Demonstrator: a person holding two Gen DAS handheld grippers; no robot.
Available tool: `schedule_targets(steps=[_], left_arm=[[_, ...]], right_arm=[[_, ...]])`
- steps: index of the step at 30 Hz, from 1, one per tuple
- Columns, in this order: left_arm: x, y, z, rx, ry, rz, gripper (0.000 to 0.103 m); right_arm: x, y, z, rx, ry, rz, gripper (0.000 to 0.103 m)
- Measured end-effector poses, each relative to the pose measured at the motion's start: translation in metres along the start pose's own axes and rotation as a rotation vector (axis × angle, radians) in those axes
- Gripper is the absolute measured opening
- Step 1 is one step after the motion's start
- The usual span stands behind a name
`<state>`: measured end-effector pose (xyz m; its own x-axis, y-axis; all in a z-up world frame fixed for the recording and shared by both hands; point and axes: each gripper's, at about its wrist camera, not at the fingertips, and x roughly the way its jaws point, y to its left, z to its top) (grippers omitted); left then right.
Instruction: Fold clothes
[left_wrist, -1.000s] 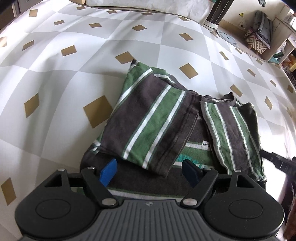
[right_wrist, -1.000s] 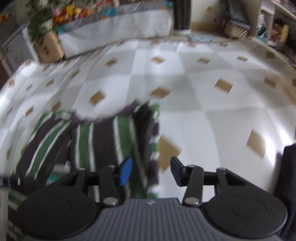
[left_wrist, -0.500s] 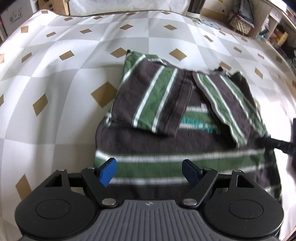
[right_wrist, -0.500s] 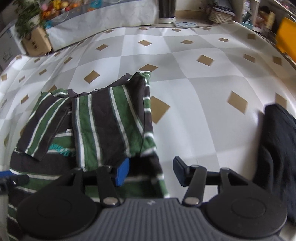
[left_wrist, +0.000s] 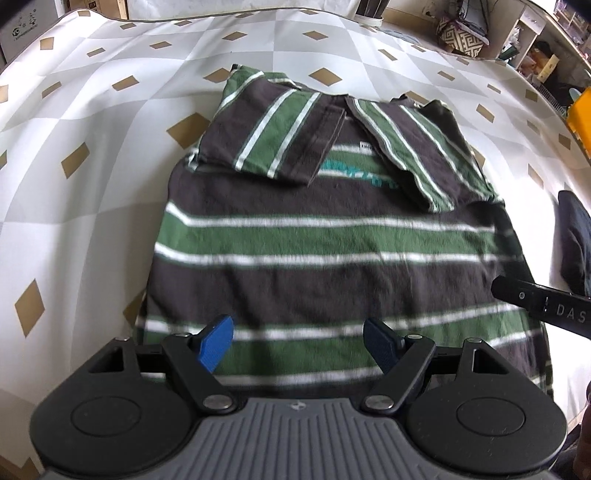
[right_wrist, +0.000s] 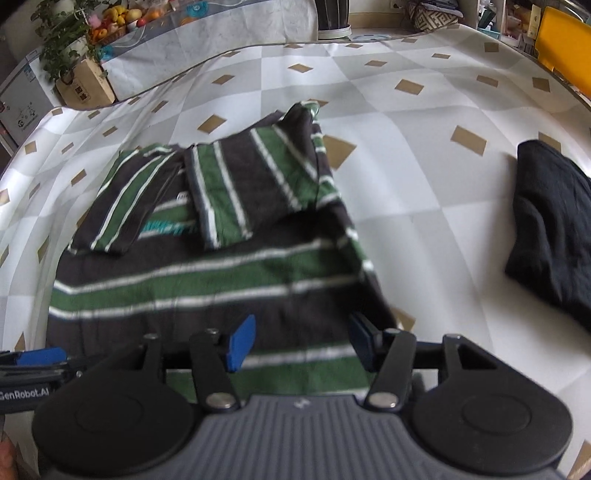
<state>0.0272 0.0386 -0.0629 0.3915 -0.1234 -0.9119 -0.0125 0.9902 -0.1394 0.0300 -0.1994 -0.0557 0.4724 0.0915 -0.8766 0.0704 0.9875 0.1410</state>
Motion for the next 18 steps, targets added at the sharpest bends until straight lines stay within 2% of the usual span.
schedule_targets(steps=[3,5,9,12,18], left_arm=[[0.009,0.0,-0.006,0.015,0.027,0.01,0.077],[0.012,0.0,-0.01,0.026,0.018,0.023,0.077],[0.013,-0.005,-0.018,0.065,0.006,0.044,0.078],[0.012,-0.007,-0.024,0.073,0.003,0.052,0.083],[0.009,-0.01,-0.035,0.08,0.002,0.063,0.088]], right_arm=[[0.004,0.004,-0.009,-0.017,0.026,-0.003,0.055],[0.009,0.004,-0.015,-0.026,0.048,-0.017,0.055],[0.008,0.011,-0.025,-0.09,0.025,-0.041,0.058],[0.008,0.016,-0.032,-0.144,0.012,-0.066,0.06],[0.005,0.015,-0.043,-0.134,-0.006,-0.088,0.068]])
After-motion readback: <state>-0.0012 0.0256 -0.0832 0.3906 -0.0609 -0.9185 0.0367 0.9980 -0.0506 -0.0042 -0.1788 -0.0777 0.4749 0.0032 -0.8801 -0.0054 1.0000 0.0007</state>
